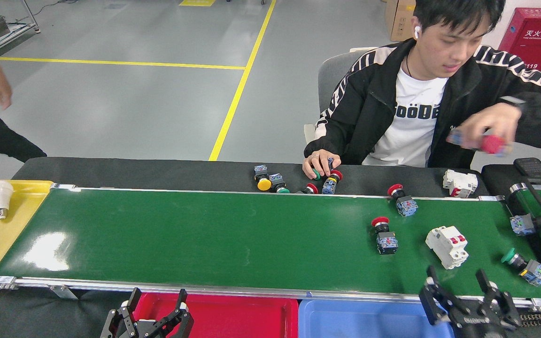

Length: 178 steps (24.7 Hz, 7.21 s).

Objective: Pick switch part from conveyor to tray

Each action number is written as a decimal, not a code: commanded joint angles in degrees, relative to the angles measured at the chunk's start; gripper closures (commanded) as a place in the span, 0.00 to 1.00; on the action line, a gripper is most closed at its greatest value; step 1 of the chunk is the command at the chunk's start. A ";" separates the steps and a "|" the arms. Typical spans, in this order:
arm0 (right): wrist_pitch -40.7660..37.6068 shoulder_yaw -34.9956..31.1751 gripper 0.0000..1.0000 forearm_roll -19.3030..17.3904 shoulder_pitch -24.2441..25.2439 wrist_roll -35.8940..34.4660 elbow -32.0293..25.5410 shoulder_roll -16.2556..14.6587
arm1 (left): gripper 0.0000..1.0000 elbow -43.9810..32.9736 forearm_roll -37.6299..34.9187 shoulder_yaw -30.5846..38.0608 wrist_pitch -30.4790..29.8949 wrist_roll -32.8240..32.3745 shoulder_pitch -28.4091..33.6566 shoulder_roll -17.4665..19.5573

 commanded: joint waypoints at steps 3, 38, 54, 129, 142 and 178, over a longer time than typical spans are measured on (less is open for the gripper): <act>-1.68 -0.80 0.02 -0.22 -0.35 -0.64 -0.82 0.88 | 0.00 -0.65 -0.19 0.08 -0.77 0.73 -2.63 0.61; -36.65 9.75 0.64 -4.62 -3.61 10.87 -0.91 -3.52 | 0.00 0.84 -4.32 -7.83 -5.26 -2.96 -9.31 0.70; -18.81 -0.18 0.07 -5.23 -9.40 12.71 0.06 3.86 | 0.00 29.50 -9.59 -17.59 3.09 -2.61 -30.75 -2.64; -13.19 -4.40 0.05 2.41 -6.77 8.76 -0.12 9.84 | 0.00 37.23 -9.86 2.10 0.28 -9.11 -39.19 -0.70; 6.59 21.53 0.08 10.67 -19.86 13.68 7.09 11.95 | 0.17 67.64 -9.86 -0.19 7.14 -2.52 -57.30 2.81; -9.14 36.38 0.63 -1.81 -28.57 12.98 11.32 5.01 | 0.90 10.70 -0.80 -0.98 -17.30 1.35 -14.50 7.29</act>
